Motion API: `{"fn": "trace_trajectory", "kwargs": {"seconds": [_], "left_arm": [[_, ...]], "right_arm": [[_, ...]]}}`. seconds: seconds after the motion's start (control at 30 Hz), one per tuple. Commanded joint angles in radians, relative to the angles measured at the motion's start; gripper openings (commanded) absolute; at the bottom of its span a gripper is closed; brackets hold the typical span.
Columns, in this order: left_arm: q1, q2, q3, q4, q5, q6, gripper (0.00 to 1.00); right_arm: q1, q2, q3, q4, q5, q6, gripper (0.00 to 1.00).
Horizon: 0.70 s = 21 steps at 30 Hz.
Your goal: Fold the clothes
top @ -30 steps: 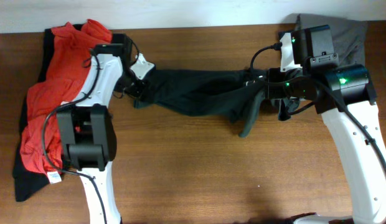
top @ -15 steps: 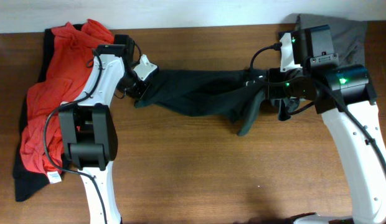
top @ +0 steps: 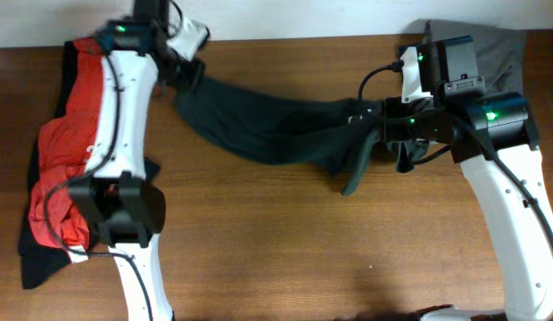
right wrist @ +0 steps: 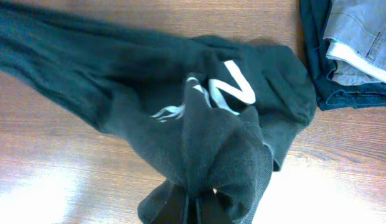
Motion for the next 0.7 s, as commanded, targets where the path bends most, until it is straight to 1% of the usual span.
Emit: {"fn": "trace_trajectory", "kwargs": {"seconds": [0.0,0.1,0.17,0.27,0.33,0.5,0.53,0.67], "left_arm": [[0.008,-0.063,0.166,-0.092,-0.095,-0.032,0.01],[0.008,-0.064,0.253,-0.21,-0.138,-0.032,0.0],[0.008,-0.066,0.282,-0.275,-0.142,-0.034,0.01],[0.008,-0.093,0.288,-0.353,-0.154,-0.077,0.01],[0.008,-0.116,0.288,-0.353,-0.171,-0.138,0.0],[0.004,-0.207,0.288,-0.353,-0.171,-0.174,0.01],[0.004,-0.245,0.287,-0.353,-0.171,-0.192,0.0],[0.004,-0.33,0.261,-0.353,-0.17,-0.243,0.01]], "right_arm": [[-0.002,-0.005,0.015,0.003,0.016,0.003,0.04],[-0.002,-0.023,0.015,-0.001,0.011,0.004,0.04],[-0.002,-0.06,0.015,-0.012,0.011,0.013,0.04],[-0.002,-0.169,0.015,-0.056,0.012,0.015,0.04],[-0.002,-0.212,0.015,-0.086,0.012,0.015,0.04],[-0.002,-0.274,0.015,-0.14,0.02,0.016,0.04],[-0.002,-0.276,0.015,-0.148,0.021,0.037,0.04],[-0.002,-0.275,0.015,-0.175,0.022,0.042,0.04]]}}
